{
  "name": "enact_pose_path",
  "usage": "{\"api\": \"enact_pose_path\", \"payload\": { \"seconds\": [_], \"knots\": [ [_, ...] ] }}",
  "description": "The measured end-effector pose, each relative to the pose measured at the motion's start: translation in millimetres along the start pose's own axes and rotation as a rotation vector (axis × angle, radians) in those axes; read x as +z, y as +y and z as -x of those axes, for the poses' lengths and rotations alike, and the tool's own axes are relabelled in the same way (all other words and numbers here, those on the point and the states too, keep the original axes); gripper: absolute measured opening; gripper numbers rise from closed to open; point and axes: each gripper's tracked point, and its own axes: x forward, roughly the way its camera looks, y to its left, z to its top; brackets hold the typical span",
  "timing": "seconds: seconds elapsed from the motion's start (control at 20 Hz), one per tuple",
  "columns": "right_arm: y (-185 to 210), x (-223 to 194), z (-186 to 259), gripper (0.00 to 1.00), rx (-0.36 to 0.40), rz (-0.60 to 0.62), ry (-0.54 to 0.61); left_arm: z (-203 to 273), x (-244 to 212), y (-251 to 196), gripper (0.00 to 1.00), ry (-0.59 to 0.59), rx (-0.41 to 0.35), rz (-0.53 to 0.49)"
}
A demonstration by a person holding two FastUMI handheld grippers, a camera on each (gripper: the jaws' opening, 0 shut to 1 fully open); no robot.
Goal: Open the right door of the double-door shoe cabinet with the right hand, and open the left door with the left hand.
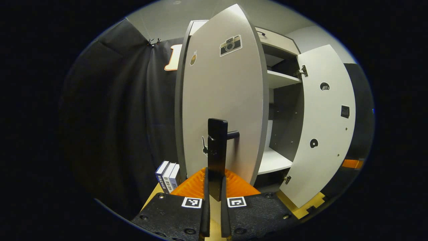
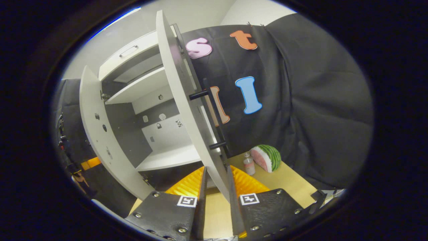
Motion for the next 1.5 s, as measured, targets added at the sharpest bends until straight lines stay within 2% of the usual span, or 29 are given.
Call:
{"api": "enact_pose_path", "payload": {
  "seconds": [0.35,0.5,0.6,0.75,1.1,1.5],
  "knots": [
    [10,-9,-3,0.32,0.027,-0.009,0.02,7,-2,23,0.07,0.007,0.062,-0.041],
    [16,-8,-6,0.32,0.039,-0.008,0.012,10,-1,32,0.04,0.01,0.069,-0.021],
    [18,-6,-6,0.32,0.044,-0.007,0.01,11,-2,37,0.06,0.01,0.081,-0.025],
    [18,-7,-6,0.32,0.043,-0.011,0.007,12,-2,46,0.04,0.013,0.105,-0.061],
    [17,-13,-6,0.32,0.04,-0.024,0.018,14,-3,58,0.03,0.016,0.134,-0.068],
    [20,-18,-6,0.32,0.037,-0.028,0.02,17,-3,79,0.01,0.008,0.175,-0.034]
  ]
}}
